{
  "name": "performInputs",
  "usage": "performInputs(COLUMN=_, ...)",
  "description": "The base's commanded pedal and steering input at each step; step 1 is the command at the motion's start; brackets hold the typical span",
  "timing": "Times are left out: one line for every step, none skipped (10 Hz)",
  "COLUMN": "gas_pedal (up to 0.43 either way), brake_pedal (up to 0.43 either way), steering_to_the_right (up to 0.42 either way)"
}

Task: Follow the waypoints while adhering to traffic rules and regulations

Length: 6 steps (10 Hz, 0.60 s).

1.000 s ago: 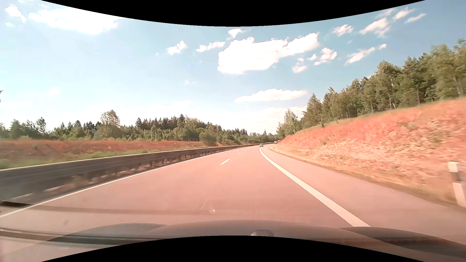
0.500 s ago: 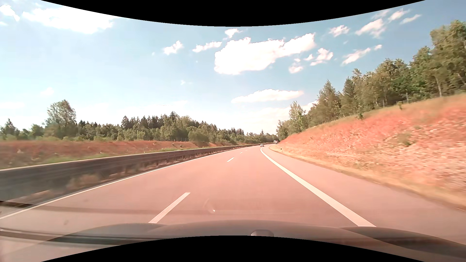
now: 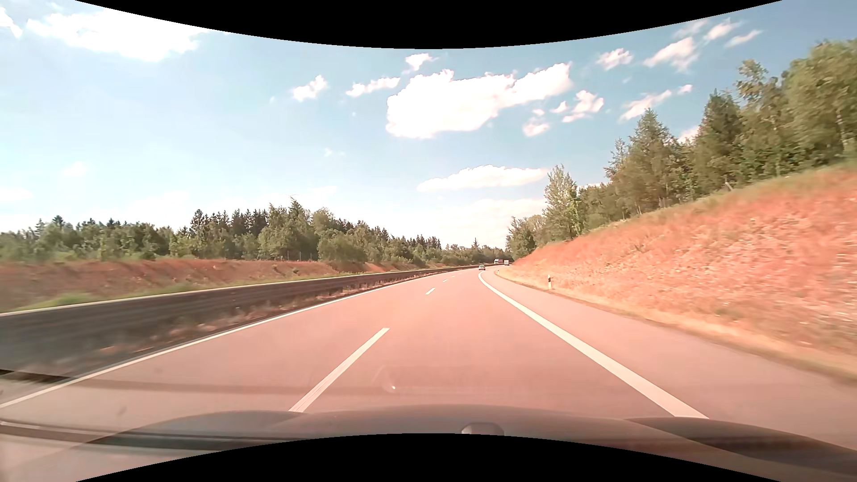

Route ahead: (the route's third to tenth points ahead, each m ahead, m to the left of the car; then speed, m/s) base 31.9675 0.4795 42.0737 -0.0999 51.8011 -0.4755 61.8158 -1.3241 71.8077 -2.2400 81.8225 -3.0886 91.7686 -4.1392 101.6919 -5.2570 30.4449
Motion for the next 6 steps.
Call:
performInputs(gas_pedal=0.248, brake_pedal=0.000, steering_to_the_right=0.008)
performInputs(gas_pedal=0.268, brake_pedal=0.000, steering_to_the_right=0.007)
performInputs(gas_pedal=0.268, brake_pedal=0.000, steering_to_the_right=0.007)
performInputs(gas_pedal=0.268, brake_pedal=0.000, steering_to_the_right=0.007)
performInputs(gas_pedal=0.268, brake_pedal=0.000, steering_to_the_right=0.008)
performInputs(gas_pedal=0.268, brake_pedal=0.000, steering_to_the_right=0.008)
